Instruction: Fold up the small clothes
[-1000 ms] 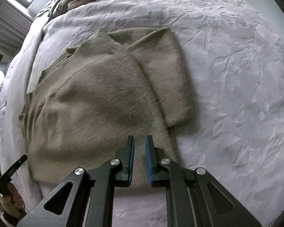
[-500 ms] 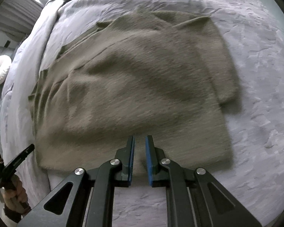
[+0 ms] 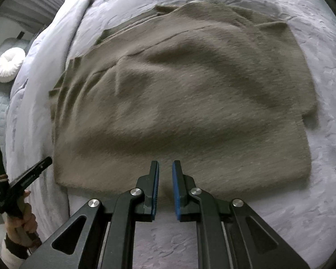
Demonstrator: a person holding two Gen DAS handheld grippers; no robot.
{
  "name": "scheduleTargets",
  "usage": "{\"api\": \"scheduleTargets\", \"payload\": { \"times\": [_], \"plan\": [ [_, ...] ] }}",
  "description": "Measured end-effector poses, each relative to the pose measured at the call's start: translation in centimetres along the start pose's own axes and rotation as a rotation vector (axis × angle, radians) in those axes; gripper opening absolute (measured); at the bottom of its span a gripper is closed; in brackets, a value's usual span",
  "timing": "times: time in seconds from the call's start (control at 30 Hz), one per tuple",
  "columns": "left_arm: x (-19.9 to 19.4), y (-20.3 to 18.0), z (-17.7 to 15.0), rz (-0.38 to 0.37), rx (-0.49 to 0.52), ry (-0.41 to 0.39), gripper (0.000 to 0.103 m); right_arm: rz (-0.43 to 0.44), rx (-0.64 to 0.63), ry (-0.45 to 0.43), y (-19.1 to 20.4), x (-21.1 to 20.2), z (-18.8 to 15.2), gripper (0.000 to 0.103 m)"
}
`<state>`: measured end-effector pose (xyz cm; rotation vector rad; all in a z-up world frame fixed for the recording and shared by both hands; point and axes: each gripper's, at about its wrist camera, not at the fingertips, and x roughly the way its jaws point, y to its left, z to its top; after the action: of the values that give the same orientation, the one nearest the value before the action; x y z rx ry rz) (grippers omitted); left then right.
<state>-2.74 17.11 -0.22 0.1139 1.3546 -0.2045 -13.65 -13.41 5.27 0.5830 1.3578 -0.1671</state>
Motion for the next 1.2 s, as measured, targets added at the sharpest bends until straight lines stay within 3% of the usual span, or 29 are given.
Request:
{"api": "scheduleTargets", "payload": {
  "times": [0.03,0.13,0.17,0.27,0.37,0.73,1.03,1.1,1.2],
  "plan": [
    [-0.2,0.0,-0.1,0.011,-0.006,0.0,0.103,0.0,-0.002,0.002,0.4,0.4,0.2,0.013],
    [-1.1,0.3,-0.2,0.054,0.007,-0.047,0.102,0.004,-0.009,0.008,0.9,0.5,0.1,0.014],
    [-1.2,0.4,-0.2,0.051,0.0,-0.047,0.102,0.005,-0.012,0.011,1.0,0.6,0.1,0.018],
    [-1.2,1.0,-0.3,0.062,-0.026,-0.038,0.102,0.003,-0.018,0.011,1.5,0.7,-0.3,0.054],
    [-1.3,0.9,-0.3,0.104,-0.038,-0.045,0.102,0.021,-0.036,0.006,2.3,0.5,-0.8,0.056],
    [-0.3,1.7,0.2,0.107,-0.059,-0.01,0.102,0.143,-0.027,0.05,4.6,1.8,-2.3,0.068],
    [1.2,3.2,0.3,0.074,-0.072,0.009,0.102,0.372,0.089,0.122,5.4,4.2,-3.6,0.071],
    [1.4,4.2,1.0,0.048,-0.076,0.007,0.102,0.459,0.139,0.142,5.7,5.2,-3.9,0.085],
    [1.4,4.8,0.7,0.032,-0.087,0.002,0.102,0.605,0.233,0.168,6.5,7.0,-4.5,0.089]
  ]
}}
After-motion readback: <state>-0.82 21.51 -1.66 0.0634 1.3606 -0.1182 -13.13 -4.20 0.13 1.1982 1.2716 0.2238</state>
